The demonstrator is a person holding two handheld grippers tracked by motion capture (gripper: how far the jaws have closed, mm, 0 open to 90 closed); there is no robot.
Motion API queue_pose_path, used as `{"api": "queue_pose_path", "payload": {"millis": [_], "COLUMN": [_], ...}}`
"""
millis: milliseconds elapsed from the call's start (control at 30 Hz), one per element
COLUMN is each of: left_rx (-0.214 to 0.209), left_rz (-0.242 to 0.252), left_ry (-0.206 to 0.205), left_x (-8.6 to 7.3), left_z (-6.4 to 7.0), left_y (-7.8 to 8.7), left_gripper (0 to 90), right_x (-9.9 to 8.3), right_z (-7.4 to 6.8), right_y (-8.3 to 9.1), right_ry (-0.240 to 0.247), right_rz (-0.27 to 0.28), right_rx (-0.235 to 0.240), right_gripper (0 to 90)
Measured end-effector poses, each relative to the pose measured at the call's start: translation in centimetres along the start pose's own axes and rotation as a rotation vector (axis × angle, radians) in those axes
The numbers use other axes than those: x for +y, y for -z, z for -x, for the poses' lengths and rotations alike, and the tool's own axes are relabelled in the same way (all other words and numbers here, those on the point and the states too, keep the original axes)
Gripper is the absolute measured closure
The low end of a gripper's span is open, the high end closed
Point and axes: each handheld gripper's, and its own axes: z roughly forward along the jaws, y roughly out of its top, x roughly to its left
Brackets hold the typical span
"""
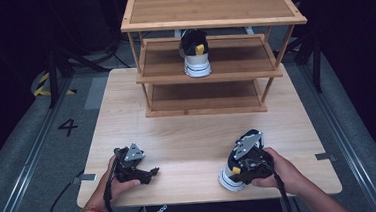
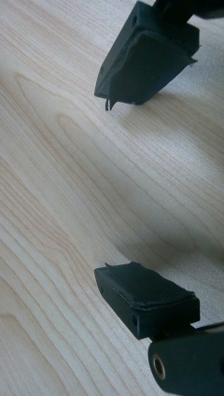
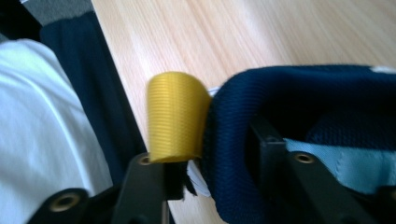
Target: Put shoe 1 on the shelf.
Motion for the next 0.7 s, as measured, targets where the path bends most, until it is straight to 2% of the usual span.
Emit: {"api": "queue_pose_path", "payload": {"millis": [133, 267, 367, 500, 633, 667, 700], "left_rx": [0.003, 0.003, 0.001, 0.003, 0.001, 0.002, 0.001], "left_rz": [0.001, 0.000, 0.000, 0.001, 0.000, 0.000, 0.000], "left_ry": [-0.005, -0.004, 0.001, -0.004, 0.002, 0.002, 0.002], "left_x": [0.0, 0.0, 0.0, 0.0, 0.0, 0.0, 0.0], "left_z": [0.0, 0.0, 0.0, 0.0, 0.0, 0.0, 0.0], "left_y": [0.0, 0.0, 0.0, 0.0, 0.0, 0.0, 0.0], "left_gripper": [13.1, 13.1, 13.1, 13.1, 13.2, 13.2, 13.2], "right_x": [-1.0, -1.8, -2.1, -2.1, -1.8, -1.6, -1.6], "right_z": [-0.1, -0.1, 0.0, -0.1, -0.3, -0.3, -0.3], "right_y": [0.9, 1.8, 2.4, 2.5, 2.4, 2.0, 2.0], "right_ry": [0.024, 0.048, 0.066, 0.053, 0.023, -0.001, -0.001], "right_rz": [-0.043, -0.082, -0.113, -0.098, -0.066, -0.048, -0.048], "right_rx": [-0.021, -0.022, -0.055, -0.080, -0.063, -0.048, -0.048], "right_gripper": [49.9, 47.8, 45.8, 39.8, 40.6, 45.3, 45.3]}}
